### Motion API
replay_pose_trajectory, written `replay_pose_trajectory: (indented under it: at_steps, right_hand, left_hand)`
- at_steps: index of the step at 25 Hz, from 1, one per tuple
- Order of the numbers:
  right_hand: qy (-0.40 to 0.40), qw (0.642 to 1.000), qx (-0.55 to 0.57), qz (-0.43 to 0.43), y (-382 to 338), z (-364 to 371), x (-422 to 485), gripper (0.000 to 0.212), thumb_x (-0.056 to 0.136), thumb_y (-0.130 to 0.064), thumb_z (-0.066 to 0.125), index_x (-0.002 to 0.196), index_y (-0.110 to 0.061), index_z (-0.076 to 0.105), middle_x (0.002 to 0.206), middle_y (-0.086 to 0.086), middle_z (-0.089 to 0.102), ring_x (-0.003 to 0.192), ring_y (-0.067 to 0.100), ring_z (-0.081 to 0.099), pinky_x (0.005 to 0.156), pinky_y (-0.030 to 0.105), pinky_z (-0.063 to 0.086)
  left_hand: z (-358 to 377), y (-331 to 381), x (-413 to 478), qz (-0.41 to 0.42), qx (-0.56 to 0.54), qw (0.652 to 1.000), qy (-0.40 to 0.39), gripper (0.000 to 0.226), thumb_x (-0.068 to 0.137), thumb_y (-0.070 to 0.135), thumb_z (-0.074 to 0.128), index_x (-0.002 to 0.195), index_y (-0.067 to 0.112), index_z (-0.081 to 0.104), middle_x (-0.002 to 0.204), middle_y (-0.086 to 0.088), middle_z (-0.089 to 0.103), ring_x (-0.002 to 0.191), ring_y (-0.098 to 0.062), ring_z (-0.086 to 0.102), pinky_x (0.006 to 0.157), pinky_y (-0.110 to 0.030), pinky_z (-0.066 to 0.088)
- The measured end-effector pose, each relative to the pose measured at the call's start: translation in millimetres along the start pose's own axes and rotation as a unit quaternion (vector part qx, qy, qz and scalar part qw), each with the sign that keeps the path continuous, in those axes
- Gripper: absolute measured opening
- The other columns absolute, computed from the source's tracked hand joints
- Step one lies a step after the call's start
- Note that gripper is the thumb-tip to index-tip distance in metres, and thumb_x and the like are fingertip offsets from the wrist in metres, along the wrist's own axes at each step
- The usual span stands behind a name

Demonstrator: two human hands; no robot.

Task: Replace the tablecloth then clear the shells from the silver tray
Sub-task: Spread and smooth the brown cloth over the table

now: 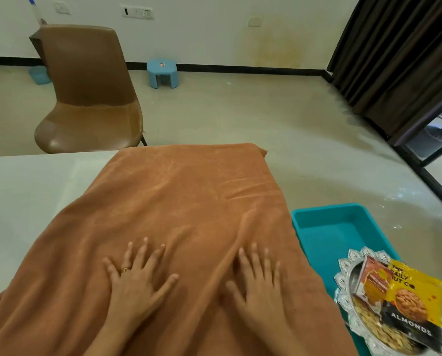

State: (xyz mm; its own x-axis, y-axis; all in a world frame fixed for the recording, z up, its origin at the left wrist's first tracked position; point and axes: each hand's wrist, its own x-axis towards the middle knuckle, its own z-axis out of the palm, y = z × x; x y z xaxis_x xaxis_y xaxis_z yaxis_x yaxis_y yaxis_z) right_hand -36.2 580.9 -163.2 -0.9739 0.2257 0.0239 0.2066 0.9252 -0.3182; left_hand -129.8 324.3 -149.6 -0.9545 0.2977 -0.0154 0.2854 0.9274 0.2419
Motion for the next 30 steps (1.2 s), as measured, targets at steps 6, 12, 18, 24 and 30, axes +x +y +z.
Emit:
replay_pose_trajectory:
  at_steps: [6, 12, 18, 24, 30]
  right_hand:
    - [-0.028, 0.997, -0.076, 0.016, 61.0, -21.6, -98.5, 0.075, 0.084, -0.076, 0.025, 0.150, -0.040, 0.016, 0.159, -0.008, 0.011, 0.147, 0.019, 0.009, 0.116, 0.048, 0.010]
    - [-0.050, 0.994, -0.091, 0.035, 99.9, -51.7, -89.5, 0.072, 0.088, -0.072, 0.011, 0.151, -0.038, 0.002, 0.160, -0.001, -0.010, 0.146, 0.018, -0.015, 0.118, 0.049, -0.004]
    - [-0.053, 0.997, -0.048, 0.004, 5.4, -2.4, -148.8, 0.069, 0.089, -0.071, 0.019, 0.149, -0.043, 0.001, 0.160, -0.006, -0.005, 0.147, 0.021, -0.009, 0.116, 0.048, -0.008]
    - [-0.047, 0.994, -0.095, -0.012, 61.5, -18.9, -147.9, 0.069, 0.086, -0.071, 0.023, 0.149, -0.044, 0.010, 0.160, -0.009, 0.008, 0.148, 0.017, 0.003, 0.118, 0.049, 0.002]
    - [0.015, 1.000, 0.016, -0.001, -42.9, 4.9, -121.1, 0.070, 0.086, -0.047, 0.034, 0.146, -0.011, 0.035, 0.154, 0.019, 0.026, 0.144, 0.031, 0.017, 0.115, 0.048, 0.010]
  left_hand:
    - [11.0, -7.5, -49.1, 0.039, 0.006, 0.998, -0.038, 0.086, 0.078, 0.084, 0.014, 0.150, 0.037, 0.018, 0.159, 0.000, 0.013, 0.147, -0.023, -0.001, 0.113, -0.051, -0.014]
    - [-15.1, -34.4, -105.8, 0.001, 0.011, 1.000, -0.012, 0.083, 0.084, 0.077, 0.014, 0.142, 0.026, 0.043, 0.153, -0.011, 0.031, 0.142, -0.031, 0.024, 0.113, -0.059, 0.012]
    - [-44.4, -68.9, -168.9, -0.292, 0.002, 0.956, 0.032, 0.095, 0.068, 0.086, 0.023, 0.149, 0.037, 0.017, 0.158, -0.013, 0.011, 0.142, -0.042, 0.007, 0.102, -0.070, -0.011]
    - [-63.2, -118.2, -201.4, -0.399, -0.079, 0.911, 0.070, 0.075, 0.090, 0.069, 0.017, 0.149, 0.023, 0.019, 0.157, -0.014, 0.016, 0.142, -0.043, 0.008, 0.103, -0.072, -0.004]
    - [-50.6, -153.2, -223.5, -0.403, -0.230, 0.881, 0.091, 0.048, 0.102, 0.039, 0.029, 0.136, 0.009, 0.043, 0.141, -0.022, 0.041, 0.133, -0.046, 0.028, 0.110, -0.062, 0.017]
